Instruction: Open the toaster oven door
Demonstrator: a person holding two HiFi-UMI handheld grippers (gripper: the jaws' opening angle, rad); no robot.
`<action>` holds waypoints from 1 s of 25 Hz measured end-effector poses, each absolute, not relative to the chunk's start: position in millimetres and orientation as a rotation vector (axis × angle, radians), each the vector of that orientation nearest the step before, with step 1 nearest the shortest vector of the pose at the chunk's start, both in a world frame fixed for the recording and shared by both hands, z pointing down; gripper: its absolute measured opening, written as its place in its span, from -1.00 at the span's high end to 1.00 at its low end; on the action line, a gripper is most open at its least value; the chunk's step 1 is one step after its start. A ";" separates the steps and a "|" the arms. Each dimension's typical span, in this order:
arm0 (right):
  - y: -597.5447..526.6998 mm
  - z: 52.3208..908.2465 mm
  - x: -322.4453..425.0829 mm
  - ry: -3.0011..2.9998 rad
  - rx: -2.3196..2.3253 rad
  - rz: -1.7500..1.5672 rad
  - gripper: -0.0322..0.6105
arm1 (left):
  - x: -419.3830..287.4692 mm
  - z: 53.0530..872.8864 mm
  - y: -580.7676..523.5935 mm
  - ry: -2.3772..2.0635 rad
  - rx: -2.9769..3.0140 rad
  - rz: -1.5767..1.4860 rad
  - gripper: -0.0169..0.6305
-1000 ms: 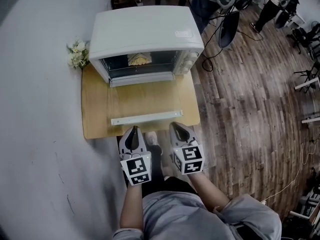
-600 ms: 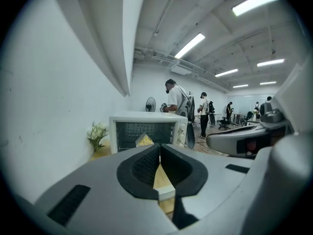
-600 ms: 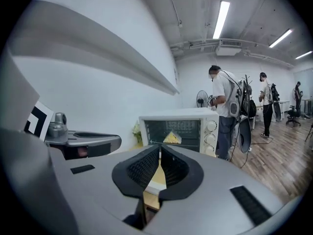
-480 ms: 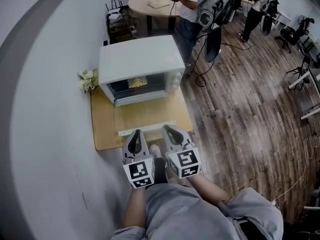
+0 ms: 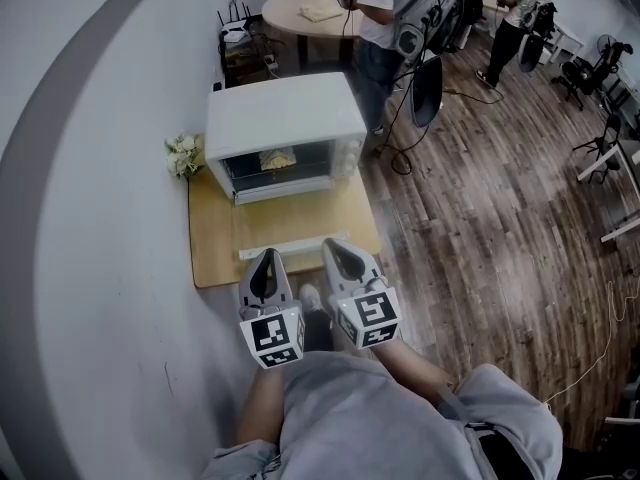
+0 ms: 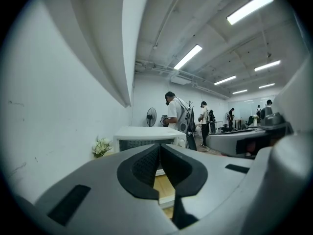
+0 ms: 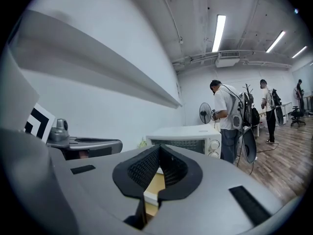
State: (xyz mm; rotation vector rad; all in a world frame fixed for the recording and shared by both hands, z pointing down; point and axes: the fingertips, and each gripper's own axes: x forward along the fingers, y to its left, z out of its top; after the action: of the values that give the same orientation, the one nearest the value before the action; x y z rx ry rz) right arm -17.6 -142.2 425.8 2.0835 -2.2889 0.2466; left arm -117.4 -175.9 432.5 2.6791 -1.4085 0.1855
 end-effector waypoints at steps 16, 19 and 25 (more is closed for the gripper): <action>-135.1 428.2 -23.8 -2.314 2.031 0.236 0.90 | -118.8 436.1 -169.8 -1.431 2.673 0.198 0.93; -134.1 428.2 -24.0 -2.315 2.026 0.237 0.90 | -119.8 436.4 -168.1 -1.437 2.672 0.201 0.93; -137.0 425.6 -20.3 -2.313 2.031 0.220 0.90 | -118.2 439.3 -169.8 -1.438 2.665 0.202 0.93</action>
State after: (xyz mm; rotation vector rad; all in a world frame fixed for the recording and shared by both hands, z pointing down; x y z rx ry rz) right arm -20.3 -137.0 425.6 2.0311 -2.3133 0.2198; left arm -118.2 -169.8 439.3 2.6655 -1.4376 0.2020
